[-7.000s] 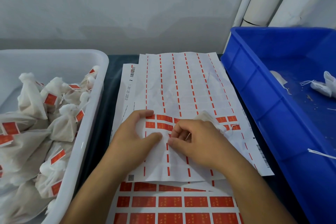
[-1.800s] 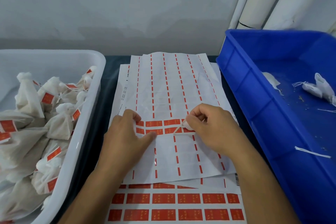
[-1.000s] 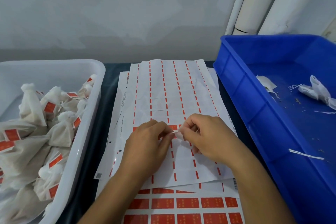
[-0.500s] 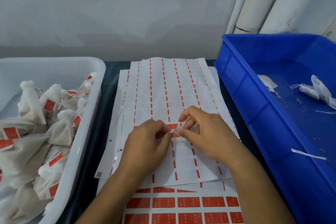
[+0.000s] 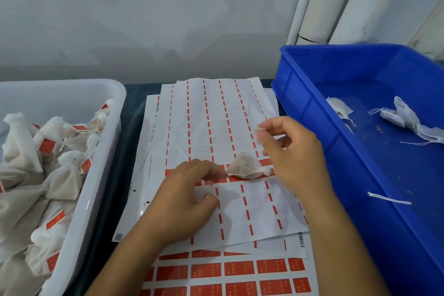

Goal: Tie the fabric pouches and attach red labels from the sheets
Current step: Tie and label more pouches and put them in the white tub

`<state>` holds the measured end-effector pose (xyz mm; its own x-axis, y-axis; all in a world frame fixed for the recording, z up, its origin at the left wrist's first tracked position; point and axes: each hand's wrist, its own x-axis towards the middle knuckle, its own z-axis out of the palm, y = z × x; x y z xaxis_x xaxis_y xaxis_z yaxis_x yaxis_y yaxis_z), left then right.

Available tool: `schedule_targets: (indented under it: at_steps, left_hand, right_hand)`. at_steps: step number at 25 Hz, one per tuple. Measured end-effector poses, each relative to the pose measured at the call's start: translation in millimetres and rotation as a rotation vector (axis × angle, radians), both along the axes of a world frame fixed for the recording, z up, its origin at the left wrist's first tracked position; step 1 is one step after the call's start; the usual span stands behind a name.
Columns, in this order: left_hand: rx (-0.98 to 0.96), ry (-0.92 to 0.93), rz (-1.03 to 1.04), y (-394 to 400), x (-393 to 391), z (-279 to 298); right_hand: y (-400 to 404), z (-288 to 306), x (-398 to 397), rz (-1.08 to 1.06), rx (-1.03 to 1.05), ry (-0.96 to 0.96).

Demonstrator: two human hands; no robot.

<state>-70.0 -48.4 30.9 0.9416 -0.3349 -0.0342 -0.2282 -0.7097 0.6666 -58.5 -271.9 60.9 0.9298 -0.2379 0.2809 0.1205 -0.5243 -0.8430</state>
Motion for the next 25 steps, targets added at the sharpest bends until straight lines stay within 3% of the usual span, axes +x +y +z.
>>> schedule_targets:
  at_steps: [3,7,9,14,18,25]
  left_hand:
    - [0.165,0.017,-0.018,4,0,8]
    - [0.474,-0.221,0.169,-3,8,15]
    - [0.411,-0.29,0.164,-20,11,17]
    - [0.309,-0.399,-0.148,-85,16,8]
    - [0.352,-0.452,-0.203,-109,30,4]
    - [0.196,-0.449,-0.206,-92,30,10]
  right_hand:
    - [-7,-1,1,-0.098,0.062,-0.044]
    - [-11,-2,3,-0.143,0.174,-0.038]
    - [-9,-1,5,-0.149,0.305,-0.009]
    - [-5,1,4,-0.127,0.496,-0.01]
    - [-5,-1,5,-0.112,0.486,-0.008]
    - [-1,3,2,-0.055,0.471,-0.024]
